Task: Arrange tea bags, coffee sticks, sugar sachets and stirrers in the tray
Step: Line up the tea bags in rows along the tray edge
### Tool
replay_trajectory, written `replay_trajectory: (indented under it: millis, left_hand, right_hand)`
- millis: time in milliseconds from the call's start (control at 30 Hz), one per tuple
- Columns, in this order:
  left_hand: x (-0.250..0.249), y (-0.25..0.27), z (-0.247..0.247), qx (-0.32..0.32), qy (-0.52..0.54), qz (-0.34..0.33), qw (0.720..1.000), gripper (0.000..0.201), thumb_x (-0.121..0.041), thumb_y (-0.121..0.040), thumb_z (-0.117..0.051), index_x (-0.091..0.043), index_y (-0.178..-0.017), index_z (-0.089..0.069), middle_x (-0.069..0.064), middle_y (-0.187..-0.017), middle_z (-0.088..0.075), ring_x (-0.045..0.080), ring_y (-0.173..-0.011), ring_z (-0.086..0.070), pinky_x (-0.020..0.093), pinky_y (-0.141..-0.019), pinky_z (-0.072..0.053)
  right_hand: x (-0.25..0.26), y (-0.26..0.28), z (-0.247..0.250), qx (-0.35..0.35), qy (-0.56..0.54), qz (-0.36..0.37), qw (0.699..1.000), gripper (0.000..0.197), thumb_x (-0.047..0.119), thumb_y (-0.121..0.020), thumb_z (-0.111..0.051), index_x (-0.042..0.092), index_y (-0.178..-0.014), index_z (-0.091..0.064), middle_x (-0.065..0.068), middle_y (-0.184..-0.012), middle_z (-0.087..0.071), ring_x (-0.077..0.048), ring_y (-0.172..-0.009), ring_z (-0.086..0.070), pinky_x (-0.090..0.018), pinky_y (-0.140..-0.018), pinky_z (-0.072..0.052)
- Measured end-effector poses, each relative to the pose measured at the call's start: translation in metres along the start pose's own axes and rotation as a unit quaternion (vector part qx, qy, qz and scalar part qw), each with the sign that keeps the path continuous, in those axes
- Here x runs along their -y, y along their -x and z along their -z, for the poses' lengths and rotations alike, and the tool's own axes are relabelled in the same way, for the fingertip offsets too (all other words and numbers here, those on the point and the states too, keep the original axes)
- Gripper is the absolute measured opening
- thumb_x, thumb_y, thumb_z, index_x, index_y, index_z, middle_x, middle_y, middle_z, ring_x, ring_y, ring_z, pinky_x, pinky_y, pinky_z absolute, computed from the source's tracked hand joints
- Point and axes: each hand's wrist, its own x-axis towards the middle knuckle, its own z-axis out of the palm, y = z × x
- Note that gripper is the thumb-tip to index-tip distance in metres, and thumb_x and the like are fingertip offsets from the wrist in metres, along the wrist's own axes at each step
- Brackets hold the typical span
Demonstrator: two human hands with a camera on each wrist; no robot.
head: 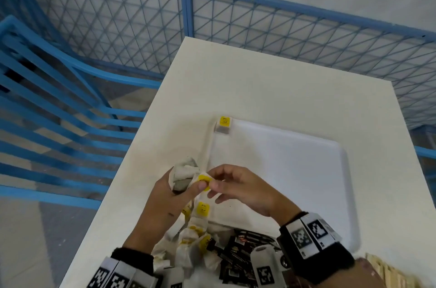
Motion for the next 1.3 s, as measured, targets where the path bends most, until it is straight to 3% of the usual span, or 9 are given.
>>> replay_trajectory:
  millis: [267,433,600,767,867,933,1033,1100,1300]
  left_hand:
    - [-0.003,0.01,-0.005,0.016,0.01,-0.019,1.0,0.022,-0.025,-0.081,-0.064,-0.009,-0.096,-0.067,-0.01,-0.077,-0.064,0.008,-0.065,-0.056,0.017,-0.061,-0.046]
    - [-0.002,0.013,-0.003,-0.025,0.047,0.001,0.999,0.014,-0.018,-0.085,-0.061,-0.01,-0.095,-0.066,-0.008,-0.068,-0.062,0.005,-0.062,-0.054,0.014,-0.06,-0.046]
    - [-0.005,0.015,-0.008,-0.044,0.082,-0.004,0.996,0.008,-0.01,-0.09,-0.055,-0.004,-0.091,-0.06,-0.014,-0.056,-0.056,-0.001,-0.054,-0.051,0.009,-0.056,-0.042]
    - [-0.01,0.016,-0.01,-0.044,0.103,-0.008,0.994,0.009,-0.017,-0.087,-0.061,-0.009,-0.083,-0.057,-0.013,-0.054,-0.053,0.001,-0.053,-0.048,0.011,-0.054,-0.043]
    - [-0.012,0.018,-0.014,-0.012,0.109,0.014,0.994,0.023,-0.023,-0.079,-0.071,-0.005,-0.088,-0.06,-0.008,-0.06,-0.054,0.005,-0.056,-0.05,0.015,-0.055,-0.044]
    - [-0.013,0.019,-0.02,0.001,0.106,0.033,0.994,0.02,-0.012,-0.078,-0.073,-0.002,-0.092,-0.062,-0.004,-0.067,-0.065,0.007,-0.062,-0.059,0.015,-0.057,-0.047]
    - [-0.01,0.016,-0.024,-0.026,0.104,0.063,0.992,0.021,0.0,-0.077,-0.069,-0.003,-0.098,-0.065,0.006,-0.084,-0.074,0.016,-0.079,-0.069,0.018,-0.063,-0.053]
    - [-0.008,0.016,-0.023,-0.043,0.089,0.051,0.994,0.02,0.005,-0.078,-0.068,-0.006,-0.095,-0.065,0.004,-0.079,-0.073,0.012,-0.075,-0.069,0.017,-0.062,-0.053]
    - [-0.009,0.014,-0.015,-0.065,0.05,0.021,0.996,0.013,0.002,-0.079,-0.068,-0.006,-0.089,-0.065,-0.002,-0.073,-0.073,0.005,-0.069,-0.068,0.013,-0.059,-0.05]
  right_hand:
    - [-0.011,0.01,-0.005,-0.053,-0.039,0.049,0.997,0.016,-0.004,-0.086,-0.059,0.008,-0.085,-0.049,-0.005,-0.08,-0.061,-0.015,-0.07,-0.065,-0.022,-0.063,-0.052]
    - [-0.013,0.018,0.002,-0.115,-0.032,0.07,0.99,0.02,-0.002,-0.079,-0.068,0.013,-0.077,-0.054,-0.002,-0.076,-0.058,-0.017,-0.072,-0.059,-0.027,-0.076,-0.044]
    - [-0.015,0.024,0.0,-0.163,-0.05,0.105,0.98,0.02,-0.003,-0.076,-0.071,0.014,-0.075,-0.061,0.005,-0.073,-0.057,-0.014,-0.074,-0.053,-0.019,-0.073,-0.046]
    - [-0.016,0.024,-0.003,-0.191,-0.082,0.139,0.968,0.01,-0.002,-0.082,-0.064,0.007,-0.077,-0.064,0.002,-0.091,-0.068,-0.012,-0.085,-0.064,-0.025,-0.084,-0.054]
    - [-0.017,0.022,-0.006,-0.185,-0.119,0.139,0.966,0.016,-0.007,-0.082,-0.061,0.008,-0.077,-0.057,-0.003,-0.085,-0.062,-0.015,-0.079,-0.061,-0.026,-0.075,-0.055]
    - [-0.018,0.022,-0.009,-0.159,-0.126,0.139,0.969,0.021,-0.009,-0.083,-0.059,0.01,-0.086,-0.051,-0.003,-0.087,-0.055,-0.013,-0.076,-0.059,-0.027,-0.073,-0.054]
    - [-0.019,0.024,-0.012,-0.141,-0.058,0.134,0.979,0.034,-0.008,-0.084,-0.059,0.017,-0.105,-0.052,0.001,-0.087,-0.049,-0.009,-0.074,-0.055,-0.023,-0.069,-0.051]
    - [-0.02,0.025,-0.011,-0.135,0.012,0.118,0.984,0.037,-0.002,-0.085,-0.061,0.024,-0.111,-0.057,0.005,-0.089,-0.052,-0.006,-0.073,-0.053,-0.019,-0.066,-0.046]
    - [-0.021,0.027,0.0,-0.155,0.14,0.083,0.974,0.017,0.01,-0.084,-0.065,0.025,-0.078,-0.06,0.014,-0.064,-0.059,-0.001,-0.064,-0.054,-0.013,-0.063,-0.041]
